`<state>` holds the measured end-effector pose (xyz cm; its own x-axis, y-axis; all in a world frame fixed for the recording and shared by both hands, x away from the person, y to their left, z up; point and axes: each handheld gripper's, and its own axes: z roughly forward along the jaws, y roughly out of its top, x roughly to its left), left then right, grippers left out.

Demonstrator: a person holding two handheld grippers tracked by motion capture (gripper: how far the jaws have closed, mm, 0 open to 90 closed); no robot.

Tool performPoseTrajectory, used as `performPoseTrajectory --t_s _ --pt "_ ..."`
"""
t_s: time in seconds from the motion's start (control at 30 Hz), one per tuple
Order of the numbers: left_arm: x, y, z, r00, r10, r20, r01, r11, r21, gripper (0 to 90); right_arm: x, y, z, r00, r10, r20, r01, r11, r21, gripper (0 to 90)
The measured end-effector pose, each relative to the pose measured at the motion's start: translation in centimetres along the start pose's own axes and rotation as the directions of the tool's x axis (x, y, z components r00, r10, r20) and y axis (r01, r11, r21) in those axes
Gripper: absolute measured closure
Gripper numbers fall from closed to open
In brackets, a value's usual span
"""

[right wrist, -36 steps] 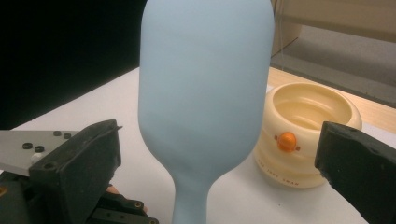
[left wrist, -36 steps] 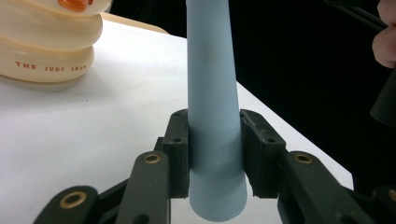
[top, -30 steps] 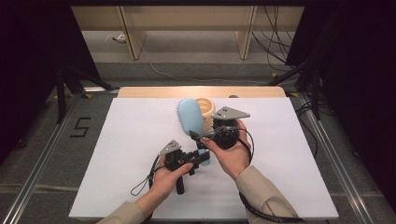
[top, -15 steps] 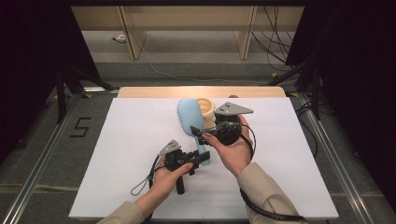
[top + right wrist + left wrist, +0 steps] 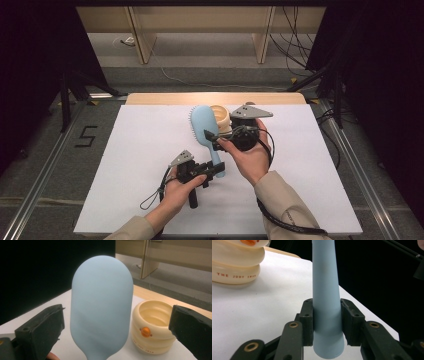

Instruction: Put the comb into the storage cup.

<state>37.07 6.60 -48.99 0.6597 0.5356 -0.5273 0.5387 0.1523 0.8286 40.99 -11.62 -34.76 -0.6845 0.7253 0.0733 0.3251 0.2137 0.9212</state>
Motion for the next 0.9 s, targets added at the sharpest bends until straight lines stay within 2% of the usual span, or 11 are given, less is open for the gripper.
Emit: performPoseTrajectory --t_s 0.9 --pt "-0.1 -0.1 0.0 0.9999 0.012 0.003 -0.012 0.9999 0.006 64.8 0.7 1.3 1.8 0.9997 0.014 -0.019 -0.014 1.0 -0.004 0.5"
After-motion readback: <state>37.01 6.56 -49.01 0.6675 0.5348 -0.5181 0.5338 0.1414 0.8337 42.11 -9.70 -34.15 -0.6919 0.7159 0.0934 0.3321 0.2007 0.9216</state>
